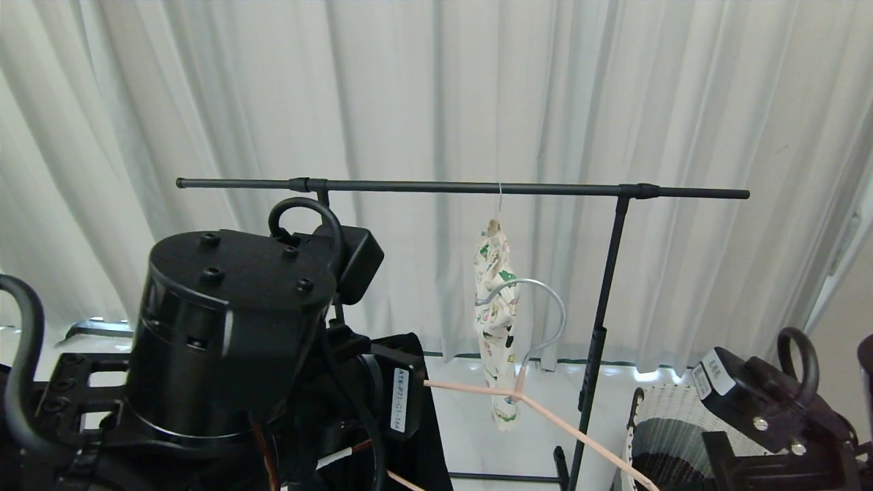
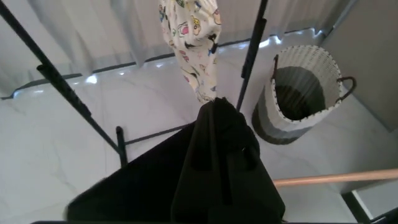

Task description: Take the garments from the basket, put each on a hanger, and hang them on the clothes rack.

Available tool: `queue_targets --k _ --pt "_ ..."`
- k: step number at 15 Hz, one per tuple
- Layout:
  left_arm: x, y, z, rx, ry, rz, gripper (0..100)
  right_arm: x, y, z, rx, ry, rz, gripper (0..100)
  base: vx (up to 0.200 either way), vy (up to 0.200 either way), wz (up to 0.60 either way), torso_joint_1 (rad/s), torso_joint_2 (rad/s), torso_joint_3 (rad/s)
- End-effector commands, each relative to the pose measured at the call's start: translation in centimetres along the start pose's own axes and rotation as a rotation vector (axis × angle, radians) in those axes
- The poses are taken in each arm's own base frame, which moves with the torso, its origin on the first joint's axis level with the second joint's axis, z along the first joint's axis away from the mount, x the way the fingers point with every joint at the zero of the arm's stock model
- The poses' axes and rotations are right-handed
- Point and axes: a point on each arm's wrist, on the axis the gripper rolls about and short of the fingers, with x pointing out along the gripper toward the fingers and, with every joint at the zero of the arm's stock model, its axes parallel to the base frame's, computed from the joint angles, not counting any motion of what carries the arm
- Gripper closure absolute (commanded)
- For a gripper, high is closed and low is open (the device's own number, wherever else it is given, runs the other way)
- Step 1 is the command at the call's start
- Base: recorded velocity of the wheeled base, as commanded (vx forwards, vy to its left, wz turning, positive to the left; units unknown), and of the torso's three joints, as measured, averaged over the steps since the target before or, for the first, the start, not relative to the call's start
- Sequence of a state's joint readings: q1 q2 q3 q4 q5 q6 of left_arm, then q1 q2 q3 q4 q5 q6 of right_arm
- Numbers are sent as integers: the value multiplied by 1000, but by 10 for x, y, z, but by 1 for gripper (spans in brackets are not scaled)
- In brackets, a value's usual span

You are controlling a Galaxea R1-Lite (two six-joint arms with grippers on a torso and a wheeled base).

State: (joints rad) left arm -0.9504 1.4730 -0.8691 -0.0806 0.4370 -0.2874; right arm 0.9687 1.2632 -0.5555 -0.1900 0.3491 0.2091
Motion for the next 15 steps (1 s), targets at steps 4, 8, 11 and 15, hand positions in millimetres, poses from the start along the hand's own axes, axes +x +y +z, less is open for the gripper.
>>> queue_targets --k 4,8,11,15 --pt "-2 -9 7 -17 -67 -46 100 23 2 9 -6 29 22 100 0 0 0 0 0 0" --pt "-8 -14 16 -27 -101 -73 100 44 1 21 18 -10 34 100 0 0 0 0 0 0" --pt "-9 -16 22 -35 -121 -79 100 51 1 22 54 -6 3 100 0 0 0 0 0 0" --pt "-13 -16 21 11 -126 -81 100 55 0 22 104 -18 -26 100 0 0 0 0 0 0"
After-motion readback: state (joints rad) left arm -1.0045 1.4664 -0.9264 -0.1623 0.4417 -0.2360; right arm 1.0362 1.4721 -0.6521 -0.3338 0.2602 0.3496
